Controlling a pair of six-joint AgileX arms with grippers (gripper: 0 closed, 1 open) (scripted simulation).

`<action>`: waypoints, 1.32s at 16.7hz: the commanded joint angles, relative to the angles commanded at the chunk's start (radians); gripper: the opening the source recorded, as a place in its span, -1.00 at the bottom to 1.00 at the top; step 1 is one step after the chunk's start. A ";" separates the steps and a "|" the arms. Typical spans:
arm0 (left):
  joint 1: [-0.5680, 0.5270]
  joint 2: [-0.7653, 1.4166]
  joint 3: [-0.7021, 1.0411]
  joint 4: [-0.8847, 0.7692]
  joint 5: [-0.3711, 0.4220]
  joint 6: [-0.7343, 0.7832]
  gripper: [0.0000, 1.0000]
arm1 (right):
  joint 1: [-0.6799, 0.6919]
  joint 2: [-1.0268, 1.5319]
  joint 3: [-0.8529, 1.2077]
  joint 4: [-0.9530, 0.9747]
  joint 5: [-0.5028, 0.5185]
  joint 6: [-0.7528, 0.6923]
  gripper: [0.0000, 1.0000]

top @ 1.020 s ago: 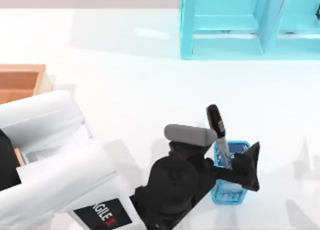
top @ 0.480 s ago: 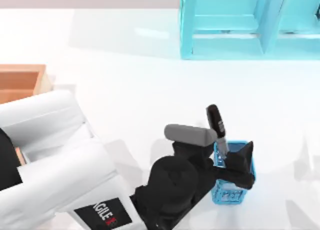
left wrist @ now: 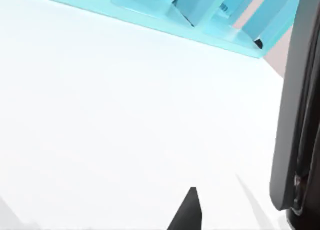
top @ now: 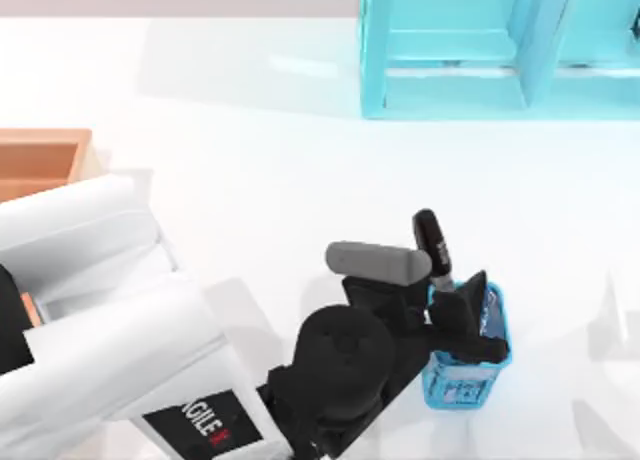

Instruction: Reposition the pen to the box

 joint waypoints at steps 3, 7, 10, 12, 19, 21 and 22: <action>0.000 0.000 0.000 0.000 0.000 0.000 -1.00 | 0.000 0.000 0.000 0.000 0.000 0.000 1.00; 0.000 0.000 0.000 0.000 0.000 0.000 -1.00 | 0.000 0.000 0.000 0.000 0.000 0.000 1.00; 0.022 -0.032 0.000 -0.002 -0.002 0.008 -1.00 | 0.000 0.000 0.000 0.000 0.000 0.000 1.00; 0.068 -0.086 -0.009 -0.046 0.018 0.017 -1.00 | 0.000 0.000 0.000 0.000 0.000 0.000 1.00; 0.207 -0.484 -0.103 -0.404 0.174 0.039 -1.00 | 0.000 0.000 0.000 0.000 0.000 0.000 1.00; 0.254 -0.658 -0.113 -0.505 0.198 0.047 -1.00 | 0.000 0.000 0.000 0.000 0.000 0.000 1.00; 0.281 -0.739 -0.114 -0.564 0.213 0.048 -1.00 | 0.000 0.000 0.000 0.000 0.000 0.000 1.00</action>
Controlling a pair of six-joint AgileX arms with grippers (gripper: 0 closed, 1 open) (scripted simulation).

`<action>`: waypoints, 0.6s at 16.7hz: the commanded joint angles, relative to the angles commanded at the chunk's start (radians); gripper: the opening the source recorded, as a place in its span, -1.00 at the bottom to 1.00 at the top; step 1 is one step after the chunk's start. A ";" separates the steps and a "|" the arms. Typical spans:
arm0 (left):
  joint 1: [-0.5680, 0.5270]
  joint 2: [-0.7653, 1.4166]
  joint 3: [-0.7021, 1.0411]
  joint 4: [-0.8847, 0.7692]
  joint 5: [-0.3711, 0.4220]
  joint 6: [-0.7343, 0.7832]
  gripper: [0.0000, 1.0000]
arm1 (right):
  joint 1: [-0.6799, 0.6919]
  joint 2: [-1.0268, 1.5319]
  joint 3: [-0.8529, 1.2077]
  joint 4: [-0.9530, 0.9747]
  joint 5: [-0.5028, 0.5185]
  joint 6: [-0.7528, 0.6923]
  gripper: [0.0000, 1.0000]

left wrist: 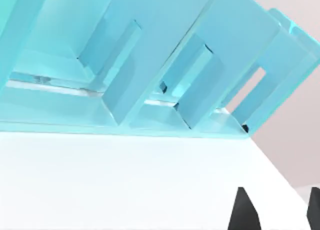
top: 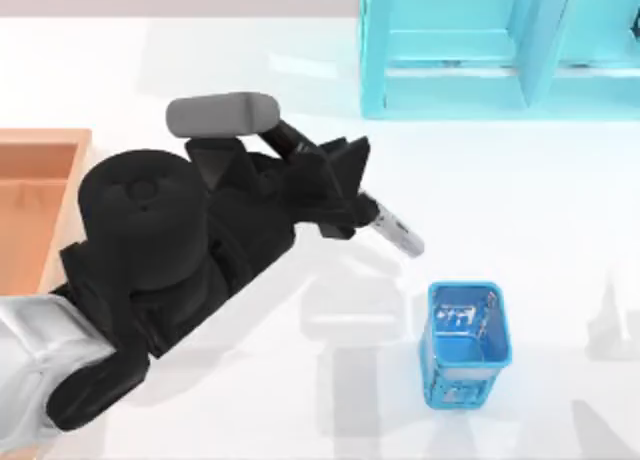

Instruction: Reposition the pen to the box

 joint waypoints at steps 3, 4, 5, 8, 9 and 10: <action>0.076 -0.182 -0.013 -0.167 0.074 0.001 -1.00 | 0.000 0.000 0.000 0.000 0.000 0.000 1.00; 0.096 -0.222 -0.023 -0.204 0.102 0.002 -1.00 | 0.000 0.000 0.000 0.000 0.000 0.000 1.00; 0.111 -0.253 -0.036 -0.233 0.128 0.007 -1.00 | 0.000 0.000 0.000 0.000 0.000 0.000 1.00; 0.129 -0.285 -0.057 -0.263 0.162 0.019 -1.00 | 0.000 0.000 0.000 0.000 0.000 0.000 1.00; 0.129 -0.285 -0.057 -0.263 0.162 0.019 -1.00 | 0.000 0.000 0.000 0.000 0.000 0.000 1.00; 0.129 -0.285 -0.057 -0.263 0.162 0.019 -1.00 | 0.000 0.000 0.000 0.000 0.000 0.000 1.00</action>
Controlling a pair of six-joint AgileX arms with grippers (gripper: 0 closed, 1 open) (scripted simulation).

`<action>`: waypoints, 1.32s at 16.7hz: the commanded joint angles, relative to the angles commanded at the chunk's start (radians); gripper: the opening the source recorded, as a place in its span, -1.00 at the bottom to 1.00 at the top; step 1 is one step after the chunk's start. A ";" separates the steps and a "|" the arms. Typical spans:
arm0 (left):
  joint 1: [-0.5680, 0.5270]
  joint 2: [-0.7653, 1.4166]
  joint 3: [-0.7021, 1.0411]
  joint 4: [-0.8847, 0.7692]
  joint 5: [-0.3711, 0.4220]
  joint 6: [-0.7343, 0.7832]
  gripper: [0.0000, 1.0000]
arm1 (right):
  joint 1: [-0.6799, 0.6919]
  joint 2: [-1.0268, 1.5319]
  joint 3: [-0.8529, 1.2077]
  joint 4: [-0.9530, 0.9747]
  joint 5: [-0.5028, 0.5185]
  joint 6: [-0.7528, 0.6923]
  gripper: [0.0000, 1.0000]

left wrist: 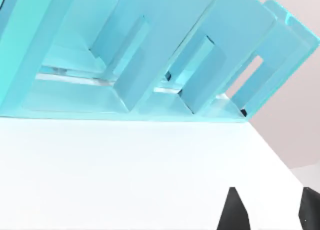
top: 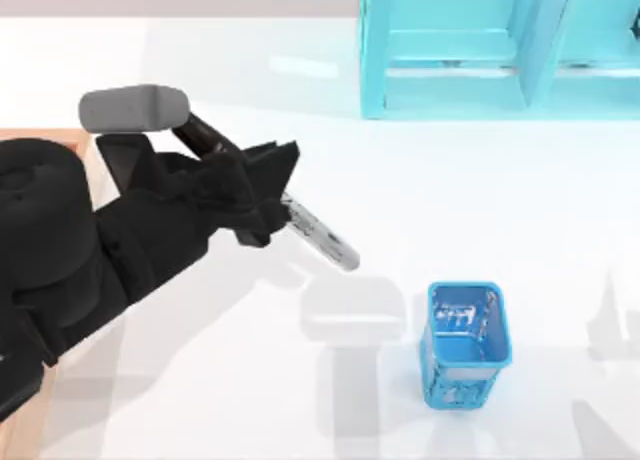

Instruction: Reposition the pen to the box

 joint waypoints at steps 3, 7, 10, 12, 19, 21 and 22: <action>0.005 0.009 0.013 -0.007 0.002 0.011 -1.00 | 0.000 0.000 0.000 0.000 0.000 0.000 1.00; 0.144 0.085 0.148 -0.144 0.059 0.154 -1.00 | 0.000 0.000 0.000 0.000 0.000 0.000 1.00; 0.345 0.191 0.327 -0.351 0.138 0.367 -1.00 | 0.000 0.000 0.000 0.000 0.000 0.000 1.00; 0.504 0.269 0.461 -0.535 0.205 0.561 -1.00 | 0.000 0.000 0.000 0.000 0.000 0.000 1.00; 0.997 0.522 0.882 -1.320 0.536 1.469 -1.00 | 0.000 0.000 0.000 0.000 0.000 0.000 1.00; 1.093 0.578 0.955 -1.533 0.639 1.739 -1.00 | 0.000 0.000 0.000 0.000 0.000 0.000 1.00; 1.132 0.606 0.984 -1.632 0.686 1.862 -1.00 | 0.000 0.000 0.000 0.000 0.000 0.000 1.00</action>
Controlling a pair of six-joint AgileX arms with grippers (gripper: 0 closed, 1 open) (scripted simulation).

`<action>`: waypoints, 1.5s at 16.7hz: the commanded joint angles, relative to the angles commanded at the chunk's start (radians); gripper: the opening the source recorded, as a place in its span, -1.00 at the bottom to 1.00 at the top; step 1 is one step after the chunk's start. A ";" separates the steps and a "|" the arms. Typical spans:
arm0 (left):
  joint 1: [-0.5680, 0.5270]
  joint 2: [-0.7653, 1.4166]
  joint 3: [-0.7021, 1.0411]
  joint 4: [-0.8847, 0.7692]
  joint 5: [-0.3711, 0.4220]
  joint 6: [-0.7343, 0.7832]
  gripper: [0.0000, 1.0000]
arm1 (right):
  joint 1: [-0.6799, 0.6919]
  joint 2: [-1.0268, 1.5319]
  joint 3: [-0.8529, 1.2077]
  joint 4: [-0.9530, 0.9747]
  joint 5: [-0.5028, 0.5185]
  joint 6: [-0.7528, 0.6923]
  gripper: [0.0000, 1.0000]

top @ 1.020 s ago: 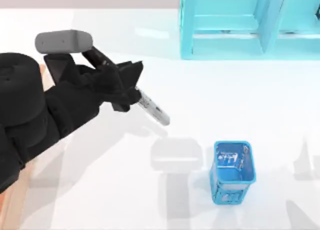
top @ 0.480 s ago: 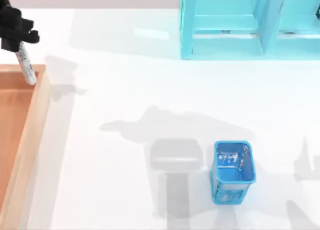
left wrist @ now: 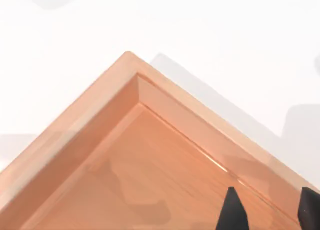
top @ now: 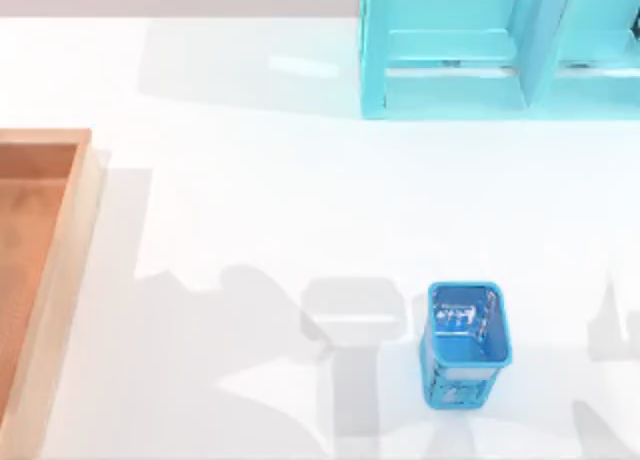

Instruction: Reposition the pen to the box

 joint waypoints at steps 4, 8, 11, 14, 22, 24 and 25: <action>0.109 0.082 0.081 -0.313 0.142 0.390 -1.00 | 0.000 0.000 0.000 0.000 0.000 0.000 1.00; 0.145 0.124 0.102 -0.467 0.206 0.619 -1.00 | 0.000 0.000 0.000 0.000 0.000 0.000 1.00; 0.147 0.131 0.101 -0.488 0.217 0.688 -1.00 | 0.000 0.000 0.000 0.000 0.000 0.000 1.00; 0.146 0.131 0.101 -0.488 0.217 0.692 -1.00 | 0.000 0.000 0.000 0.000 0.000 0.000 1.00; 0.104 0.113 -0.015 -0.326 0.226 0.609 -1.00 | 0.000 0.000 0.000 0.000 0.000 0.000 1.00; 0.087 0.108 -0.067 -0.227 0.232 0.580 -1.00 | 0.000 0.000 0.000 0.000 0.000 0.000 1.00; 0.078 0.105 -0.094 -0.185 0.235 0.564 -1.00 | 0.000 0.000 0.000 0.000 0.000 0.000 1.00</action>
